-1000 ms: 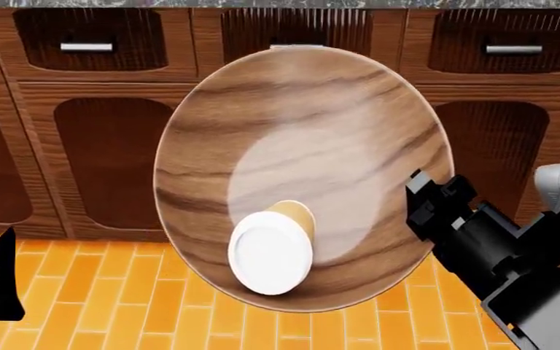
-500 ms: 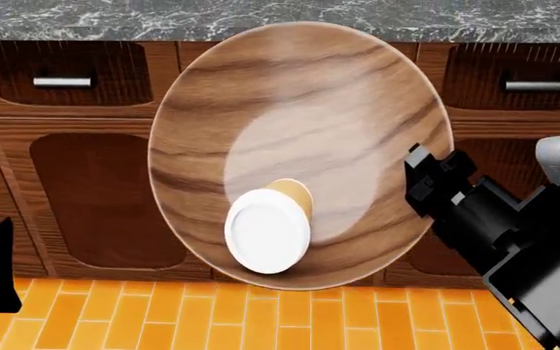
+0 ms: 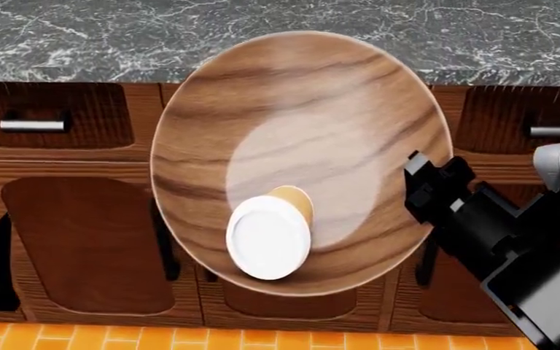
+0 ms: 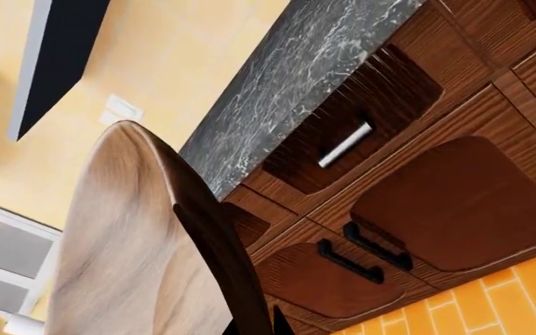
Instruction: Place the cup inside the bowl on the dining table and move the bowl to any counter.
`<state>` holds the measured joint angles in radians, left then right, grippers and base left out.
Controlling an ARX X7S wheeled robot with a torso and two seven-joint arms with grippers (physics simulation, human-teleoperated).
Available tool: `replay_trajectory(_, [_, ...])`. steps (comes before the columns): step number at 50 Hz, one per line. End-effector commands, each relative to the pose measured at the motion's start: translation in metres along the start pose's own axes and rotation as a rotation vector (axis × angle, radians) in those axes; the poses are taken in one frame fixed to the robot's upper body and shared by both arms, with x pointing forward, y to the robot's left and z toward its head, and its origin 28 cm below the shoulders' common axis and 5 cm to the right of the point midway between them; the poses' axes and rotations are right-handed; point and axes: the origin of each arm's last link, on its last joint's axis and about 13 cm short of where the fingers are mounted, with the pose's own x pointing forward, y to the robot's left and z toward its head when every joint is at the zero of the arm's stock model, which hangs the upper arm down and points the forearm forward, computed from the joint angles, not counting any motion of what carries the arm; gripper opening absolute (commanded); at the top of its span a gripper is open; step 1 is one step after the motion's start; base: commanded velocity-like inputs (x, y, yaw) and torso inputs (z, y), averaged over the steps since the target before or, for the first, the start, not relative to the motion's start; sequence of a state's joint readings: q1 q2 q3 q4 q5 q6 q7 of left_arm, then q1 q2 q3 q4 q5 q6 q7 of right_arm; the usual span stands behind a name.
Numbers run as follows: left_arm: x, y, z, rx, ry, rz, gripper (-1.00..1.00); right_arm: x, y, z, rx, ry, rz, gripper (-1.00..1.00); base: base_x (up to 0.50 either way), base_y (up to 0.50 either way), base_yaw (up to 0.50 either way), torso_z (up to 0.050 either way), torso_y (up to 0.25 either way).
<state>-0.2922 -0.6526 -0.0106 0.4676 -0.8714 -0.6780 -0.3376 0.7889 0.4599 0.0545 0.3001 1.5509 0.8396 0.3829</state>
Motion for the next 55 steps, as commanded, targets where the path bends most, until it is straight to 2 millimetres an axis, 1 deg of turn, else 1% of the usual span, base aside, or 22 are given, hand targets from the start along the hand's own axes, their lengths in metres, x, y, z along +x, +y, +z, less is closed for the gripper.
replay_trajectory(1, [0.0000, 0.0001, -0.0011, 0.000, 0.002, -0.002, 1.00, -0.0010, 0.0009, 0.0015, 0.016, -0.013, 0.032, -1.00, 0.50, 0.00, 0.00, 0.000, 0.000])
replay_trajectory(21, [0.0018, -0.0032, -0.0040, -0.005, 0.004, -0.004, 1.00, -0.0018, 0.0012, 0.0023, 0.021, -0.021, 0.034, -1.00, 0.50, 0.00, 0.00, 0.000, 0.002])
replay_trajectory(46, [-0.0014, 0.0014, -0.0008, -0.004, -0.002, -0.002, 1.00, -0.0010, -0.0014, -0.0023, 0.026, -0.008, 0.030, -1.00, 0.50, 0.00, 0.00, 0.000, 0.002])
replay_trajectory(55, [-0.0008, 0.0001, -0.0022, -0.005, 0.000, -0.002, 1.00, -0.0012, -0.0027, -0.0032, 0.030, -0.003, 0.026, -1.00, 0.50, 0.00, 0.00, 0.000, 0.001])
